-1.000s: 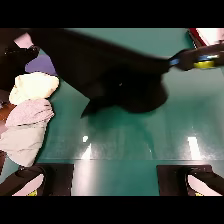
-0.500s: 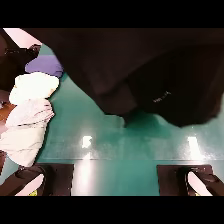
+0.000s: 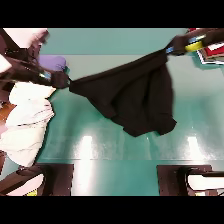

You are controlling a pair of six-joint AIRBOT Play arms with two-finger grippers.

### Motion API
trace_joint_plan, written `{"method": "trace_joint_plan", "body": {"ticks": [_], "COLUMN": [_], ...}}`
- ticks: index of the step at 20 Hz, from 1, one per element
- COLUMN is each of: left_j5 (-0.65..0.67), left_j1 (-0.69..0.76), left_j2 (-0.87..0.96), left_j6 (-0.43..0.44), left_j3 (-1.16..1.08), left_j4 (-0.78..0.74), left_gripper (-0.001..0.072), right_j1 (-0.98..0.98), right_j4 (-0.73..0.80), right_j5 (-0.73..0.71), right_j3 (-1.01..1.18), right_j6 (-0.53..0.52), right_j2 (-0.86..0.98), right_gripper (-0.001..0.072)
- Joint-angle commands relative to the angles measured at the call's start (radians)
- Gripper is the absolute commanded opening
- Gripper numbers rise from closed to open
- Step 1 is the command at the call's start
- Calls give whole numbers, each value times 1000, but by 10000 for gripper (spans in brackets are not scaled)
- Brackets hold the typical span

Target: Fold the shirts.

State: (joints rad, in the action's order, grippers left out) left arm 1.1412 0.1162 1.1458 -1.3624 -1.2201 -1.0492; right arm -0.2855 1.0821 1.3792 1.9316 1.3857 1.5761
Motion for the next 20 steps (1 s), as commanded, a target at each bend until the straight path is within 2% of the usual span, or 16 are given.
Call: {"method": "trace_joint_plan", "body": {"ticks": [1,2,3,4,6,7,10,12,14,16,20], "left_j5": [-172,-197,-217,-221,-166,-108,-13,-80,-225,-311,-343], "left_j1": [-1,-1,-1,-1,-1,-1,34,135,275,385,480], "left_j2": [119,137,145,144,143,143,139,143,164,219,356], "left_j6": [-3,-16,-37,-55,-58,-77,-69,-70,-71,-94,-161], "left_j3": [87,80,73,63,10,-23,-10,61,125,128,111], "left_j4": [-72,-72,-72,-79,-120,-142,-72,-70,-93,-130,-180], "left_gripper": [30,157,522,666,650,650,650,649,650,650,650], "right_j1": [-55,-48,-37,-20,28,57,140,175,188,194,194], "right_j4": [0,-28,-69,-105,-166,-164,-166,-165,-164,-166,-166], "right_j5": [-133,-154,-161,-159,-98,-30,142,146,135,103,57], "right_j3": [7,7,7,7,7,6,-33,-132,-241,-352,-526], "right_j6": [-1,8,9,9,8,5,-17,-17,-17,-17,-17], "right_j2": [217,243,259,263,240,215,121,30,-53,-127,-237], "right_gripper": [16,76,360,493,480,442,441,441,441,441,441]}}
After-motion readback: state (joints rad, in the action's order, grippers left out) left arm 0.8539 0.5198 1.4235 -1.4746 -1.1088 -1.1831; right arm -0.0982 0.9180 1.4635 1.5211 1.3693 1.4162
